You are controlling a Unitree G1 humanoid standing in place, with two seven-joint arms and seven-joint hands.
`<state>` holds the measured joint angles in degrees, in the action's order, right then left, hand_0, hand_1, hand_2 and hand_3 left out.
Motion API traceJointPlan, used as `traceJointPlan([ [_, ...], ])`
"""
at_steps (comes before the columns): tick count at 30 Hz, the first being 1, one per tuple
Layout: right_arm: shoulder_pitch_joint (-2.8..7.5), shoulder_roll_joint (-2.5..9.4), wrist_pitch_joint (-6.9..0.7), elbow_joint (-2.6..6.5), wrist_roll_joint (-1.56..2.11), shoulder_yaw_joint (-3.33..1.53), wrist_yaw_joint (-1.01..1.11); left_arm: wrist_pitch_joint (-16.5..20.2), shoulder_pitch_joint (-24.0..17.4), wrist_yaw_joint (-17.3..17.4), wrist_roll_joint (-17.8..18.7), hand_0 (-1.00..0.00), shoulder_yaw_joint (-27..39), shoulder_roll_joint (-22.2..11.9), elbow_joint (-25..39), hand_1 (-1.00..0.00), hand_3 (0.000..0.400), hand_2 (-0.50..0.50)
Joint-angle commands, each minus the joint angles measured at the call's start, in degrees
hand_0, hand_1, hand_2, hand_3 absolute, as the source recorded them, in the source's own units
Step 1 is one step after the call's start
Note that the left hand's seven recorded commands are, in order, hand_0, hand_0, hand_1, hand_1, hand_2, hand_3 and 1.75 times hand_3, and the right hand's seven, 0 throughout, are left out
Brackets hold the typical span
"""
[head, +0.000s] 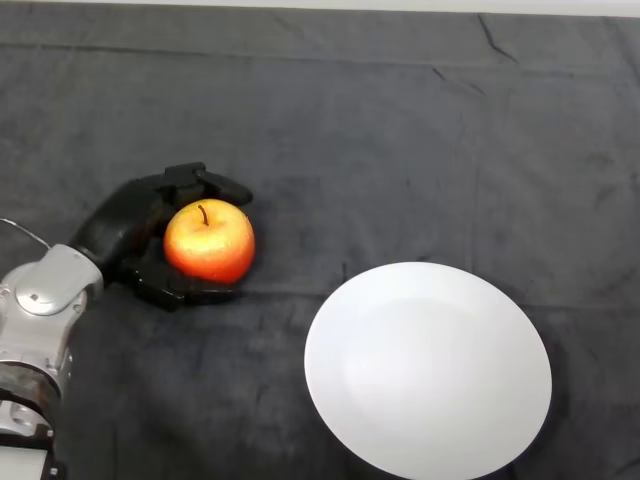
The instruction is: Move the apple to the plate
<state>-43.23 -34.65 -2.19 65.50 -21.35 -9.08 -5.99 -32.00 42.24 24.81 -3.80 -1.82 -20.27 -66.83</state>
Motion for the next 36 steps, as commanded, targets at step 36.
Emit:
traceJointPlan([
  [36, 1.95, -0.11, -0.76, 0.55, 0.42, 0.48, 0.23, -3.4, -0.3, -13.9, 1.6, -1.00, -29.3, 11.6, 19.7, -1.00, 0.400, 0.00],
])
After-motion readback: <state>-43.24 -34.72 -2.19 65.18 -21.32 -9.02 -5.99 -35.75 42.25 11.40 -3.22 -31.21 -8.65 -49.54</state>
